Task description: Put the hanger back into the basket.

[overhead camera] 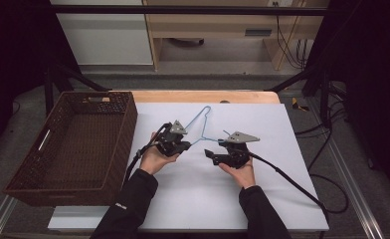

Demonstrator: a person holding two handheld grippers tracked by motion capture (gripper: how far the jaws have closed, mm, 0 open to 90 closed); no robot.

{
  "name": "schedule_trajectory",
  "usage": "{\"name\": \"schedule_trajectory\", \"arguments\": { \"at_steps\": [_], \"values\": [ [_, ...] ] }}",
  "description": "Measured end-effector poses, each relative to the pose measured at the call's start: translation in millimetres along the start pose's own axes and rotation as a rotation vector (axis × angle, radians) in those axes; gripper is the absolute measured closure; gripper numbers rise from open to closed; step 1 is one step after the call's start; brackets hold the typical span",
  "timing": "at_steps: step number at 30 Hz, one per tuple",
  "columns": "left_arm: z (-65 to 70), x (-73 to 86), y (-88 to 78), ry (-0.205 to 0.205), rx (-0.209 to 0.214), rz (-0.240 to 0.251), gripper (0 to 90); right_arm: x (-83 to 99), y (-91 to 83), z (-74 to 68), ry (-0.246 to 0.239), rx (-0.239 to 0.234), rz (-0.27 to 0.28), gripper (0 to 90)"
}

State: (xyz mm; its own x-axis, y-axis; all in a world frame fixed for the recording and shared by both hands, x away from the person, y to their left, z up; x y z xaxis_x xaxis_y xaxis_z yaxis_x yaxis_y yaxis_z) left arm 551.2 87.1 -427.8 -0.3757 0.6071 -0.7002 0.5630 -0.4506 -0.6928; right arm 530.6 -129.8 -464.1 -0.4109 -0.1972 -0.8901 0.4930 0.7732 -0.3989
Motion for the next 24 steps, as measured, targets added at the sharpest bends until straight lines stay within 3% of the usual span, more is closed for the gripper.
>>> {"name": "schedule_trajectory", "arguments": {
  "at_steps": [11, 19, 23, 24],
  "values": [
    [1.8, 3.3, 2.8, 0.000, 0.007, -0.005, 87.2, -2.9, 4.0, 4.7, 0.021, 0.003, 0.060, 56.7],
    [3.5, 4.0, 5.1, 0.004, 0.016, -0.012, 87.2, -2.4, 4.8, 6.4, 0.013, -0.009, 0.053, 76.1],
    [4.5, 5.1, 7.1, 0.011, 0.020, -0.014, 87.2, -2.6, 4.0, 6.5, -0.008, -0.010, 0.061, 82.8],
    [4.7, 5.3, 7.1, 0.014, 0.020, -0.019, 87.2, -3.2, 3.7, 5.3, 0.006, -0.010, 0.064, 83.4]
  ]
}}
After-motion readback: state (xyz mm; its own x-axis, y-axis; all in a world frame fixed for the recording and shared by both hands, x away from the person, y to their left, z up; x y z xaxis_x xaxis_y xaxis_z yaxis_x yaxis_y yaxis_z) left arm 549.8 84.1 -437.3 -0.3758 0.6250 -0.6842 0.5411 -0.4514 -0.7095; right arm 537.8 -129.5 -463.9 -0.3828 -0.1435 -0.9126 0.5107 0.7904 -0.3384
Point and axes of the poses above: each handheld gripper's, and its own axes: y roughly forward along the jaws, x roughly out of its underside, z roughly to its right, the point moved 2 cm from there along y, roughly forward along the jaws, and after that the axes turned 11 degrees about -x, right-handed, at the moved point
